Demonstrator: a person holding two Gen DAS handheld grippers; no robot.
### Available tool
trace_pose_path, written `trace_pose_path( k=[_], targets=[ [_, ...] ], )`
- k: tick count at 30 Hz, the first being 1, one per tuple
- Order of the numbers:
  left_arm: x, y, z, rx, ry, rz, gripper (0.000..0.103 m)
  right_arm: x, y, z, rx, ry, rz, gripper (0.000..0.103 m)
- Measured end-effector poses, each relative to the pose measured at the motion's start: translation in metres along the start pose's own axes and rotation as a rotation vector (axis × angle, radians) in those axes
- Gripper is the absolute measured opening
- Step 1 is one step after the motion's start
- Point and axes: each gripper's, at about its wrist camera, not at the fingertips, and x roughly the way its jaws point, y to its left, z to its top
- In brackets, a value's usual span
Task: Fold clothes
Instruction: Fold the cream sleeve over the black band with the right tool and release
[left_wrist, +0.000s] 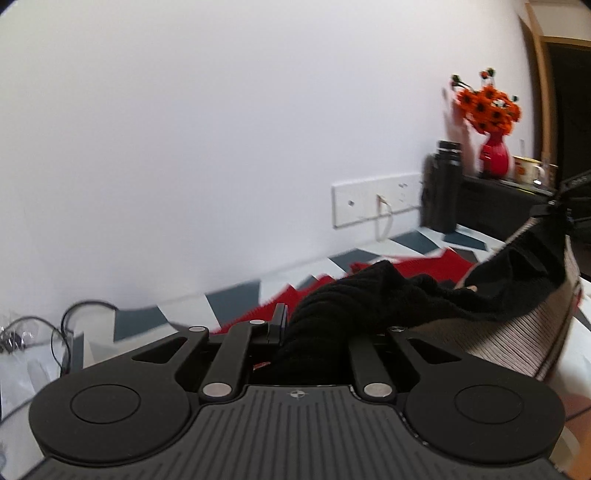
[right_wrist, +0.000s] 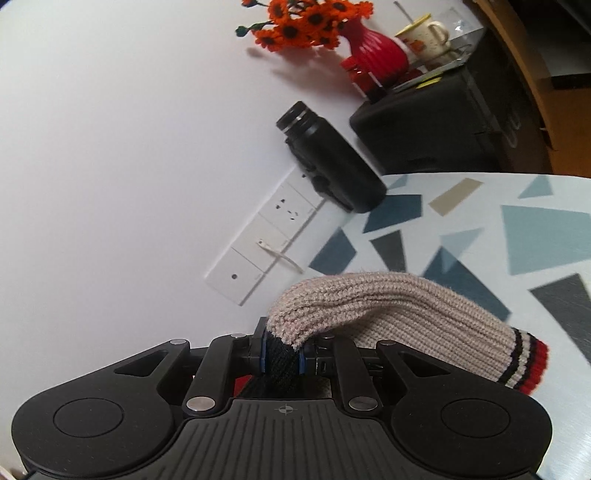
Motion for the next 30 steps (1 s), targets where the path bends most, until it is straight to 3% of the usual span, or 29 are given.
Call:
trace_pose_path(
  k=[6, 14, 17, 19, 21, 22, 24, 26, 30],
  targets=[
    [0.048, 0.016, 0.016, -0.018, 0.009, 0.048, 0.011, 0.040, 0.004, 0.015, -0.011, 0.005, 0.026, 0.013],
    [0.141, 0.031, -0.005, -0.133, 0.197, 0.113, 0.011, 0.142, -0.023, 0.007, -0.025, 0.103, -0.069, 0.013],
    [0.173, 0.030, -0.020, -0.118, 0.286, 0.148, 0.028, 0.177, -0.033, -0.004, -0.069, 0.151, -0.140, 0.016],
    [0.182, 0.028, -0.024, -0.104, 0.314, 0.172, 0.066, 0.192, -0.038, -0.011, -0.098, 0.187, -0.163, 0.021],
    [0.182, 0.026, -0.022, -0.100, 0.314, 0.200, 0.089, 0.197, -0.035, -0.015, -0.137, 0.203, -0.158, 0.033],
    [0.177, 0.025, -0.019, -0.095, 0.303, 0.214, 0.093, 0.196, -0.031, -0.014, -0.147, 0.216, -0.144, 0.041],
    [0.163, 0.025, -0.011, -0.080, 0.276, 0.238, 0.093, 0.190, -0.025, -0.010, -0.131, 0.227, -0.098, 0.073],
    [0.142, 0.028, -0.003, -0.081, 0.238, 0.256, 0.094, 0.178, -0.016, -0.005, -0.140, 0.207, -0.096, 0.089],
    [0.106, 0.037, 0.011, -0.120, 0.170, 0.277, 0.097, 0.159, -0.001, 0.004, -0.200, 0.176, -0.057, 0.090]
  ],
)
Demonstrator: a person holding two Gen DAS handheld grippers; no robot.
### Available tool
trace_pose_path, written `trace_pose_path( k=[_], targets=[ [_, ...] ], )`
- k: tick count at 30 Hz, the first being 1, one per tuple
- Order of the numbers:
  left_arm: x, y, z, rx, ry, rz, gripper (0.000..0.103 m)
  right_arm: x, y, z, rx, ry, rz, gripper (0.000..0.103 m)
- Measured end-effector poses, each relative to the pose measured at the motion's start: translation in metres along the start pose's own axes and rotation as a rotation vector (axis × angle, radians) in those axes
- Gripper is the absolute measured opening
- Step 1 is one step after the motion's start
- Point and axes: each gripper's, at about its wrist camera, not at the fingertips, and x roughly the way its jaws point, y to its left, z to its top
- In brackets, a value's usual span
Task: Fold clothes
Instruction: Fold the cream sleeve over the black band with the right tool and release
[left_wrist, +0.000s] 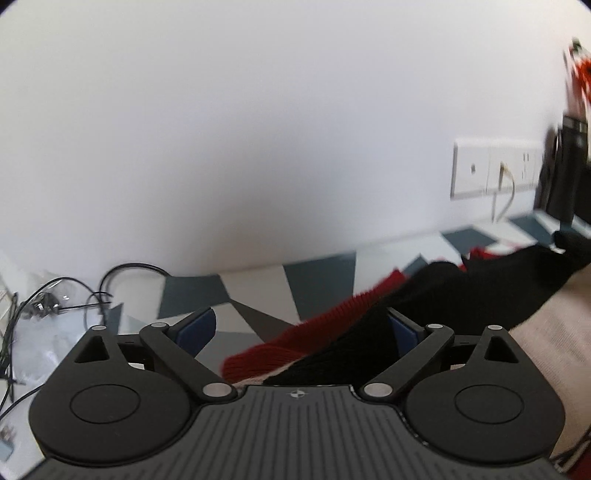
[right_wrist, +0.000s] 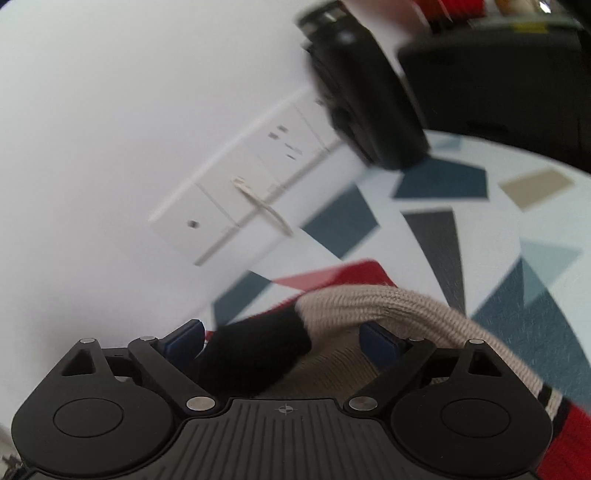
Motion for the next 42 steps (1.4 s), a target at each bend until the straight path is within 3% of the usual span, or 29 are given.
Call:
trace_pose_path(
  k=[5, 10, 14, 18, 20, 23, 28, 30, 31, 34, 36, 40, 42],
  targets=[
    [-0.023, -0.002, 0.005, -0.021, -0.049, 0.013, 0.097, -0.010, 0.013, 0.005, -0.131, -0.044, -0.064, 0.091],
    [-0.037, -0.018, 0.006, 0.008, -0.098, -0.030, 0.097, 0.005, 0.016, -0.003, -0.147, 0.041, -0.085, 0.091],
    [-0.028, -0.036, -0.001, 0.087, -0.035, -0.145, 0.097, 0.018, 0.024, -0.012, -0.208, 0.085, -0.103, 0.091],
    [-0.003, -0.053, -0.012, 0.136, 0.144, -0.295, 0.097, 0.026, 0.024, -0.016, -0.243, 0.105, -0.130, 0.091],
    [0.009, -0.057, -0.020, 0.128, 0.240, -0.327, 0.097, 0.028, 0.021, -0.016, -0.238, 0.112, -0.137, 0.091],
    [0.025, -0.050, -0.030, 0.127, 0.283, -0.231, 0.097, 0.032, 0.015, -0.018, -0.231, 0.128, -0.149, 0.091],
    [0.055, -0.018, -0.025, 0.089, 0.240, -0.129, 0.097, 0.038, 0.013, -0.025, -0.261, 0.139, -0.158, 0.093],
    [0.077, -0.006, -0.017, 0.082, 0.241, -0.036, 0.096, 0.039, 0.016, -0.026, -0.264, 0.137, -0.162, 0.096],
    [0.086, 0.004, -0.014, 0.038, 0.244, 0.058, 0.096, 0.040, 0.017, -0.026, -0.262, 0.136, -0.163, 0.096],
    [0.096, 0.033, -0.009, -0.129, 0.258, 0.127, 0.095, 0.039, 0.020, -0.027, -0.257, 0.128, -0.160, 0.097],
    [0.088, 0.035, -0.007, -0.158, 0.250, 0.081, 0.095, 0.037, 0.021, -0.028, -0.257, 0.123, -0.151, 0.098],
    [0.056, 0.009, -0.013, -0.045, 0.249, 0.021, 0.096, 0.030, 0.021, -0.027, -0.248, 0.112, -0.149, 0.102],
    [0.042, -0.002, -0.016, -0.048, 0.266, -0.017, 0.099, 0.026, 0.018, -0.025, -0.212, 0.113, -0.152, 0.102]
  ],
)
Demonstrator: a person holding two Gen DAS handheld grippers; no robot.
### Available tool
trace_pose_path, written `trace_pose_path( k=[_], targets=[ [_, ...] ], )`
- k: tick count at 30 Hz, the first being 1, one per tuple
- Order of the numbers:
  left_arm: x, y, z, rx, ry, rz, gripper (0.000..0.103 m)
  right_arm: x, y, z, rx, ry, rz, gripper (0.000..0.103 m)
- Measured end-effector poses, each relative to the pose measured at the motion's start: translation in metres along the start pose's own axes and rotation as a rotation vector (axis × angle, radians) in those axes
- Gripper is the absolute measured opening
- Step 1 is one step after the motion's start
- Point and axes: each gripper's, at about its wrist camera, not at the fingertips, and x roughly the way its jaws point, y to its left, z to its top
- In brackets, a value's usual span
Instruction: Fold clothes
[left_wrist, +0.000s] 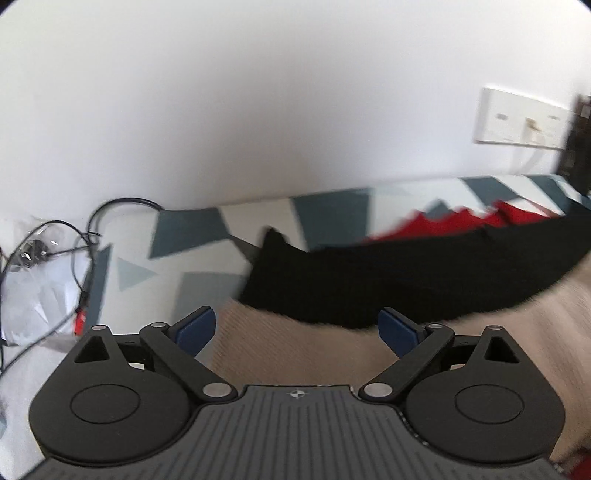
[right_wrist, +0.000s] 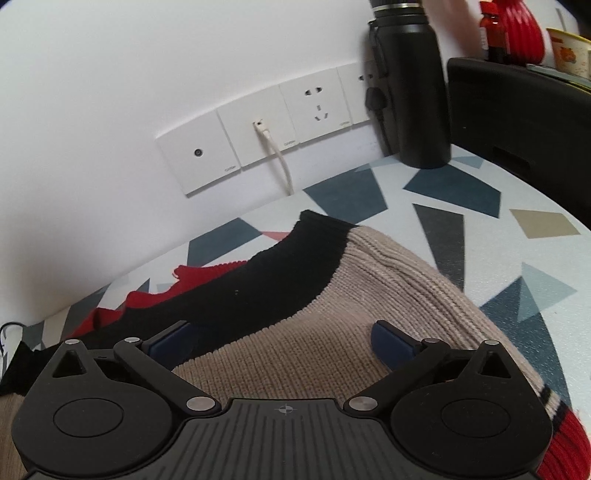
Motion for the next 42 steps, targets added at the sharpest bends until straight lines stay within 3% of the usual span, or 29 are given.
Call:
trace_pose_path(
  k=[5, 9, 13, 19, 21, 26, 38, 42],
  targets=[
    [-0.012, -0.028, -0.012, -0.074, 0.093, -0.105, 0.102, -0.008, -0.014, 0.005, 0.120, 0.009, 0.001, 0.102],
    [-0.014, -0.052, -0.027, -0.123, 0.120, -0.156, 0.102, -0.020, -0.009, 0.008, 0.074, 0.021, -0.022, 0.102],
    [-0.007, -0.063, -0.038, -0.126, 0.153, -0.138, 0.103, -0.027, 0.005, 0.003, -0.110, 0.071, -0.064, 0.102],
    [0.003, -0.081, -0.045, -0.035, 0.163, -0.044, 0.103, -0.011, 0.013, -0.024, -0.308, 0.159, -0.141, 0.102],
    [0.003, -0.083, -0.045, -0.033, 0.166, -0.032, 0.103, -0.009, 0.016, -0.033, -0.360, 0.126, -0.149, 0.102],
    [0.002, -0.080, -0.048, -0.046, 0.157, -0.037, 0.103, -0.001, 0.013, -0.039, -0.353, 0.093, -0.112, 0.102],
    [0.000, -0.083, -0.052, -0.053, 0.140, -0.026, 0.103, -0.007, 0.011, -0.059, -0.386, -0.033, -0.116, 0.102],
    [0.000, -0.084, -0.052, -0.050, 0.147, -0.026, 0.103, -0.007, 0.010, -0.059, -0.394, -0.035, -0.104, 0.102]
  ],
)
